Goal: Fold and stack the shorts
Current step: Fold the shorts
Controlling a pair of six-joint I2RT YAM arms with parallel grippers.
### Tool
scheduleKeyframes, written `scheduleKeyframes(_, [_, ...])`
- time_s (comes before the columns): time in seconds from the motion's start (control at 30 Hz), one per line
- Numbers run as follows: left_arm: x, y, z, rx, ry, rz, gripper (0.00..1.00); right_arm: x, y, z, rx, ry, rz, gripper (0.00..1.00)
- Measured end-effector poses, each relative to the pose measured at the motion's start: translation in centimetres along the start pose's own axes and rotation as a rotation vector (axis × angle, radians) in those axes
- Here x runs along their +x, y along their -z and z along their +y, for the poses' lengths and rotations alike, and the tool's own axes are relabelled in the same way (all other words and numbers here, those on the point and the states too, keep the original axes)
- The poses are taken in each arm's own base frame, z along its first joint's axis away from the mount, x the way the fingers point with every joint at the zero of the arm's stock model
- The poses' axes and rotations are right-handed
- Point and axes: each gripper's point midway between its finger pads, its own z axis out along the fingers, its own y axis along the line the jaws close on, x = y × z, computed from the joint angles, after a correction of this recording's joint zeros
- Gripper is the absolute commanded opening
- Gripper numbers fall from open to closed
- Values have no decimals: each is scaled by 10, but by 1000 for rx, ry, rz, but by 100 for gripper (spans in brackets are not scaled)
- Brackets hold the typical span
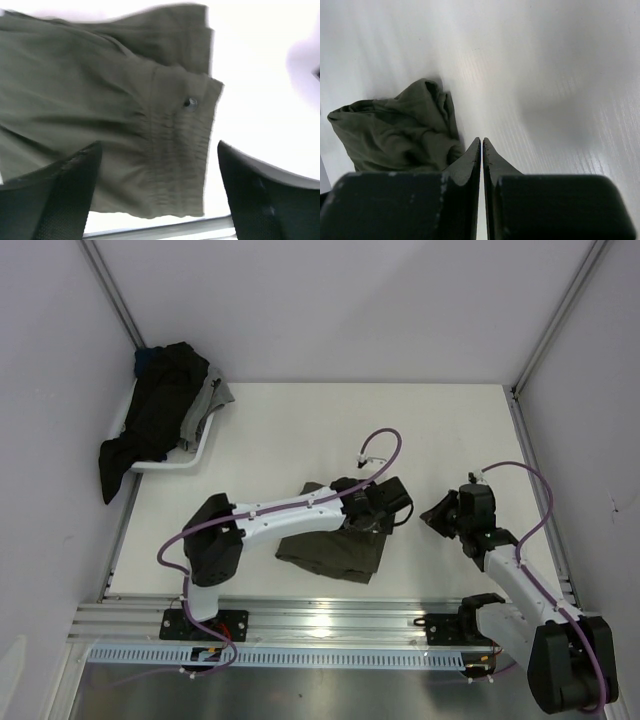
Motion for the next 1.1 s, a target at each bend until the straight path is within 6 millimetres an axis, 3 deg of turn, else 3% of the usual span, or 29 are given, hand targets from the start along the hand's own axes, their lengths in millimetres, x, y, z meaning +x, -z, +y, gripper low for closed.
scheduleKeyframes(0.23, [16, 11, -30, 174, -12, 38, 99, 2, -1, -1, -7, -3, 15, 7])
scheduleKeyframes(0.33, [10, 30, -32, 268, 6, 34, 99, 7, 0, 2, -34, 3, 34, 17])
scheduleKeyframes(0.43, [-9, 52, -21, 346, 49, 5, 99, 13, 2, 7, -74, 15, 58, 26])
scheduleKeyframes(0.47, [-18, 60, -13, 365, 68, -16, 99, 14, 2, 8, -85, 18, 66, 29])
scheduleKeyframes(0.5, [-26, 69, -4, 380, 83, -39, 99, 16, 3, 10, -100, 20, 76, 39])
scheduleKeyframes(0.6, [-48, 93, 20, 430, 126, -119, 99, 20, 5, 22, -153, 36, 97, 48])
scheduleKeyframes(0.7, [-48, 108, 32, 485, 123, -163, 98, 30, 9, 41, -233, 78, 124, 41])
scheduleKeyframes(0.8, [-27, 93, 35, 498, 85, -141, 97, 41, 13, 63, -316, 124, 149, 35])
scheduleKeyframes(0.97, [33, 40, 40, 462, -4, -15, 95, 53, 10, 96, -412, 169, 209, 34])
scheduleKeyframes(1.1, [52, 26, 33, 508, -46, -12, 95, 57, 2, 121, -469, 171, 247, 32])
